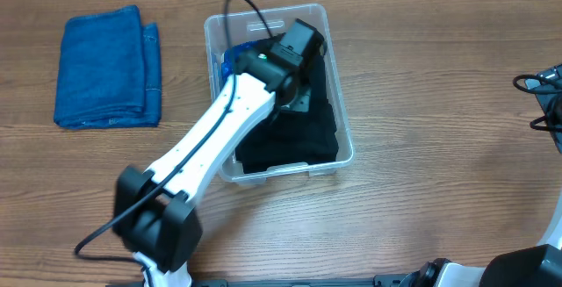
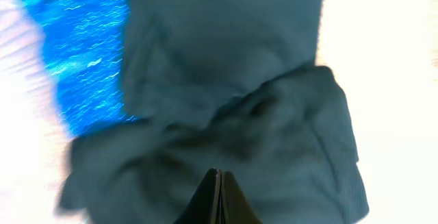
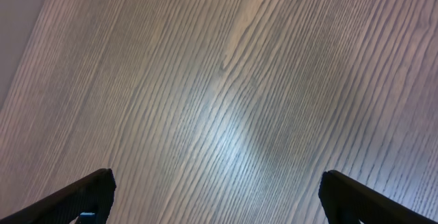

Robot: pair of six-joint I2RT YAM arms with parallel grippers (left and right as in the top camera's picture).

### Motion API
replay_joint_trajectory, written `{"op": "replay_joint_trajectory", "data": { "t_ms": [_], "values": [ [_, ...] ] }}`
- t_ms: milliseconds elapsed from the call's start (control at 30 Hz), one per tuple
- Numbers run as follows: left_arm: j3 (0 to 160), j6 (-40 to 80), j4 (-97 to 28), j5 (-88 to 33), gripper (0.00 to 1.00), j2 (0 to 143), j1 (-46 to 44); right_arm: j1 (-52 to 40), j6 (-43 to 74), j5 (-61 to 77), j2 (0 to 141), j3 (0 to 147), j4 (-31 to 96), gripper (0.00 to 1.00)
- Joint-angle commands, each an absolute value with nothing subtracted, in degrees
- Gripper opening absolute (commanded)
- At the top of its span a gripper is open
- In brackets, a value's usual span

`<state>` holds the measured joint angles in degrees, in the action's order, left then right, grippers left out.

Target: Pack container

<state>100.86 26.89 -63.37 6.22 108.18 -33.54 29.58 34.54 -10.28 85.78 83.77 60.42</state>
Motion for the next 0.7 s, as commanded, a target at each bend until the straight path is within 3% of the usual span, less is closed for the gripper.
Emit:
{"op": "replay_joint_trajectory", "data": {
  "t_ms": [0,667],
  "values": [
    [101.3,34.2,-67.0,9.4,0.04,107.9,-32.3,29.8,35.0,-10.2,85.8,83.5,60.1,1.00],
    [79.6,39.8,-55.9,9.6,0.04,109.1,-28.9,29.8,35.0,-10.2,85.8,83.5,60.1,1.00]
  ]
}}
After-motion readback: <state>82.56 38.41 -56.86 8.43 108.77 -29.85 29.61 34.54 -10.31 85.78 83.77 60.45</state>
